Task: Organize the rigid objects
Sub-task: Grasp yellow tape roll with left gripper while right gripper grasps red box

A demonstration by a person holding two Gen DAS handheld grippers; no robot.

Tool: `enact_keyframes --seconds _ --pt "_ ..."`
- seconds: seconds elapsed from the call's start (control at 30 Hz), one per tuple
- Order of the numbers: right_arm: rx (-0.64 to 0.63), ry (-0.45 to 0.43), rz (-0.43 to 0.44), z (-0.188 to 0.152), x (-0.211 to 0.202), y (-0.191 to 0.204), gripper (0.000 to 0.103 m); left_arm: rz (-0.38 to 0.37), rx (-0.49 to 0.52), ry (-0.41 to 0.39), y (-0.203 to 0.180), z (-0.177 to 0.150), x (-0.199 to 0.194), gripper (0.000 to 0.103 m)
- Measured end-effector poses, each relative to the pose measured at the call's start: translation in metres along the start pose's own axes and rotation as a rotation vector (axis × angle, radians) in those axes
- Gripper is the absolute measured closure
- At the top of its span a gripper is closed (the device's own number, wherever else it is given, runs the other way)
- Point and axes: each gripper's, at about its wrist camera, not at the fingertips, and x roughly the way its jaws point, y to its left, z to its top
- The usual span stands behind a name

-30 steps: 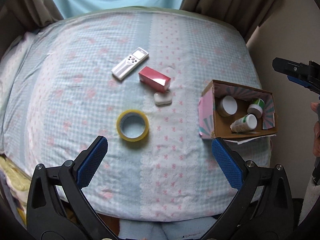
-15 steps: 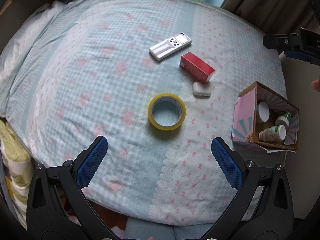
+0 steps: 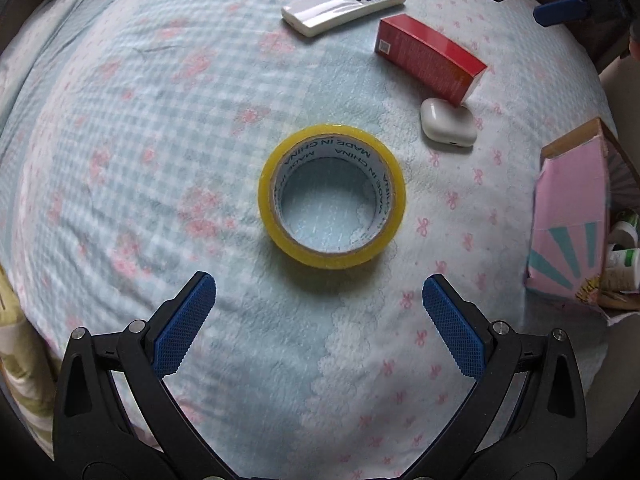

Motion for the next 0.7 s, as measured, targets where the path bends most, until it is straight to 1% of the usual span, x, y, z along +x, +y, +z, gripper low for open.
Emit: enact_keyframes --seconds 0.1,0.23,0.3,0.4,0.47,0.53,0.63,0.7 --pt "-0.050 0.070 -0.012 0.016 0.032 -0.006 0.000 0.056 0.015 0.021 -0.005 0.007 0.032 0.000" --pt "-0.095 0.149 -0.009 0.030 0.067 -0.010 0.000 0.053 -0.001 0.030 -0.009 0.016 0.056 0.000" --pt "-0.105 0.165 -0.014 0.035 0.079 -0.012 0.000 0.045 0.004 0.029 -0.014 0.022 0.063 0.000" --pt "-0.103 0.166 -0.011 0.040 0.089 -0.014 0.000 0.035 0.016 0.019 -0.021 0.032 0.069 0.000" --pt "-0.112 0.175 -0.014 0.042 0.095 -0.014 0.001 0.042 0.022 0.018 -0.024 0.037 0.072 0.000" --pt "-0.140 0.197 -0.021 0.043 0.103 -0.012 0.015 0.048 0.026 0.019 -0.026 0.040 0.075 0.000" --pt "-0.178 0.230 -0.046 0.044 0.113 -0.009 0.025 0.063 0.028 0.025 -0.028 0.044 0.077 0.000" --pt "-0.180 0.243 -0.047 0.046 0.117 -0.010 0.026 0.060 0.022 0.042 -0.026 0.050 0.079 0.000"
